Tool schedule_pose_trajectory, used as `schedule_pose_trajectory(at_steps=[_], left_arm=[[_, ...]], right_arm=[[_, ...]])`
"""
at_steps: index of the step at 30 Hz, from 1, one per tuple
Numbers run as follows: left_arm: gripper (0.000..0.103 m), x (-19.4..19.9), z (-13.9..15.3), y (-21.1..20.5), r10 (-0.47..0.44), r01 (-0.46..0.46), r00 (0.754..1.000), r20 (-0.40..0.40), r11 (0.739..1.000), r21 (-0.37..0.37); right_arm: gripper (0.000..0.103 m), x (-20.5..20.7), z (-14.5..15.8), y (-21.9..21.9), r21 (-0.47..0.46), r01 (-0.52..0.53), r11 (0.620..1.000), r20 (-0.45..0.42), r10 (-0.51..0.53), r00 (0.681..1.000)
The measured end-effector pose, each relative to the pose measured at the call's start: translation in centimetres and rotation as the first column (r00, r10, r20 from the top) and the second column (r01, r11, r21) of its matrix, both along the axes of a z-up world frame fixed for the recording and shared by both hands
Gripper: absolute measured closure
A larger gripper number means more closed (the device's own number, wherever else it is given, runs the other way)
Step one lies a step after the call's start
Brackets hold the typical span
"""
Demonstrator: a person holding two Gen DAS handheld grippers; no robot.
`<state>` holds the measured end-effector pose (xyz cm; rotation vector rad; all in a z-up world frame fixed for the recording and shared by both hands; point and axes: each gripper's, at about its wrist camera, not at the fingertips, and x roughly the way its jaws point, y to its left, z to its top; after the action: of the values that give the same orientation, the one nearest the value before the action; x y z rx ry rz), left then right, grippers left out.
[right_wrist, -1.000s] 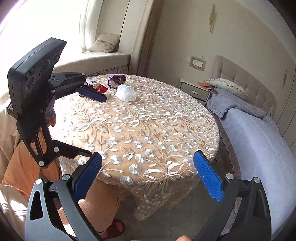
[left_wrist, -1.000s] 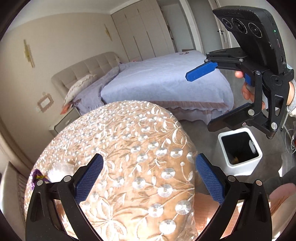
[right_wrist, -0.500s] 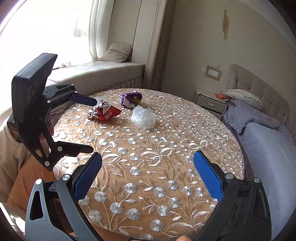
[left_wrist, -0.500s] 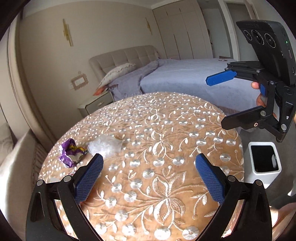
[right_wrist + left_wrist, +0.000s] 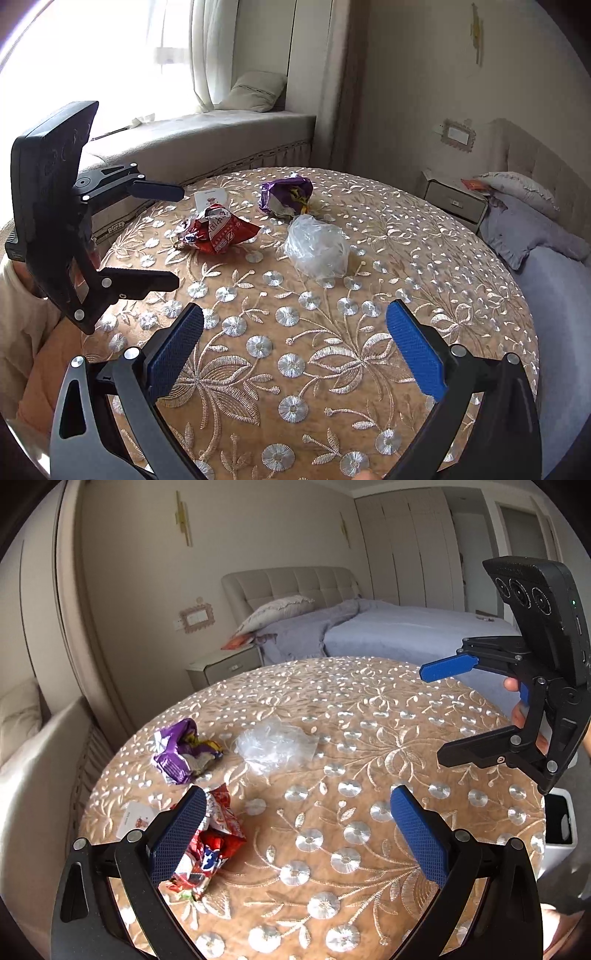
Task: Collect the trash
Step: 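Grasp the red snack wrapper with the left tool while the right tool grasps the clear plastic bag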
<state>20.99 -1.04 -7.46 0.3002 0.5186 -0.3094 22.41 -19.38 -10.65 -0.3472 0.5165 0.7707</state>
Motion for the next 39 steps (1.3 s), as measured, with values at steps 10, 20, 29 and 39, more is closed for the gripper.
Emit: schedule_pose_trajectory(at_steps=[10,20,29,39], left_arm=[[0.005,4.1,-1.9,4.4,0.142,-0.143,0.987,-0.072,0.990,-0.015],[0.008,8.1,-4.0,6.5,0.210,-0.217,0.952,-0.221,0.976,-0.011],[0.034,8.2,-4.8,5.8,0.234,-0.232,0.944,-0.232,0.972,0.036],[0.035,4.2,-1.8,2.0,0.218,-0.214,0.967,-0.134,0.976,0.044]], right_arm=[[0.005,5.4,-0.9,4.2,-0.004,-0.021,1.000,-0.034,0.021,0.999],[0.005,10.4,-2.9,8.3,-0.082,0.004,0.997,-0.062,-0.009,0.998],[0.052,13.9,-5.5,10.1,-0.184,0.062,0.981,-0.129,-0.087,0.988],[0.063,5.7,-1.7,4.9,-0.095,0.038,0.995,-0.054,-0.043,0.998]])
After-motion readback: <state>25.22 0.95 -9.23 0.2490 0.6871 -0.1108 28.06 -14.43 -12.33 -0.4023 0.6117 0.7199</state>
